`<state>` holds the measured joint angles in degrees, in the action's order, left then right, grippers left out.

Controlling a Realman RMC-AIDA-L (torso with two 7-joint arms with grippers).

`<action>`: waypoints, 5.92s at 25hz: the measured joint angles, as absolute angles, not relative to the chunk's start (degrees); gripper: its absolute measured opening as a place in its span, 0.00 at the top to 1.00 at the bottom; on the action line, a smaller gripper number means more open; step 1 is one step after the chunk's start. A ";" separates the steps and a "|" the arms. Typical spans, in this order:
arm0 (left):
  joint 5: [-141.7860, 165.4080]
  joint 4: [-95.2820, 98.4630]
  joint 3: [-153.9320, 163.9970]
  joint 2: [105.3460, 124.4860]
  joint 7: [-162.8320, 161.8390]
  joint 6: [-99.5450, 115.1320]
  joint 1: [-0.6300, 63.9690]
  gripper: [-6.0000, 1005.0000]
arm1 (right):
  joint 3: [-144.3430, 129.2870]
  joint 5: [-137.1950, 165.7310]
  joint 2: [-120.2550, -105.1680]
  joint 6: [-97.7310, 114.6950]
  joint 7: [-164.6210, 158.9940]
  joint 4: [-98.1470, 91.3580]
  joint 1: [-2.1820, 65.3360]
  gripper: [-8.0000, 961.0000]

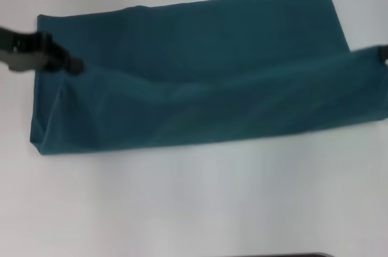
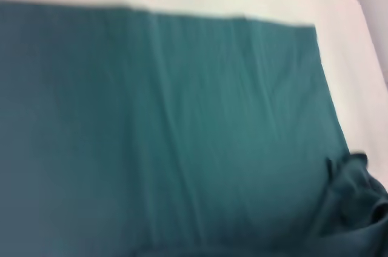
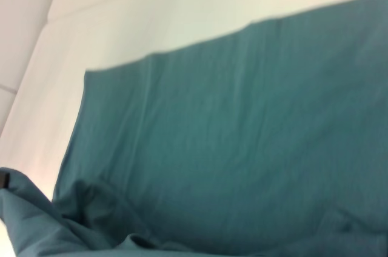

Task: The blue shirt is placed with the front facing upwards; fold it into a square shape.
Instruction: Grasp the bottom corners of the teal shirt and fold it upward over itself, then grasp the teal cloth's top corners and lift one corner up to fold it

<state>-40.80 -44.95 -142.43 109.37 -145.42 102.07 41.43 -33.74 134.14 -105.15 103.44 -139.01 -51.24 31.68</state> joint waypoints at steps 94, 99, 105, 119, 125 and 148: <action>-36.92 -43.44 -134.34 114.12 -160.34 62.76 47.45 0.93 | -44.71 157.01 -112.94 48.63 -145.16 -39.46 49.92 0.86; -37.09 -42.63 -134.58 114.36 -160.90 62.04 47.27 0.78 | -46.30 161.64 -112.84 45.71 -147.00 -39.37 51.13 0.84; -37.32 -45.63 -135.18 115.67 -161.07 62.72 45.63 0.59 | -45.92 161.22 -112.66 47.51 -147.25 -41.42 51.81 0.62; -53.45 -53.09 -141.55 117.14 -152.28 72.34 38.68 0.38 | -41.98 132.45 -111.77 67.10 -139.21 -57.29 38.99 0.21; -67.08 -53.54 -143.48 116.51 -147.78 83.60 31.32 0.38 | -36.06 111.05 -111.14 86.93 -131.52 -60.14 26.78 0.03; -66.53 -41.19 -141.79 116.87 -137.43 91.37 27.87 0.39 | -33.17 117.28 -110.39 99.49 -119.01 -44.00 20.52 0.03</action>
<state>-66.53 -41.19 -141.79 116.87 -137.43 91.37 27.87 -33.17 117.28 -110.39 99.49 -119.01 -44.00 20.52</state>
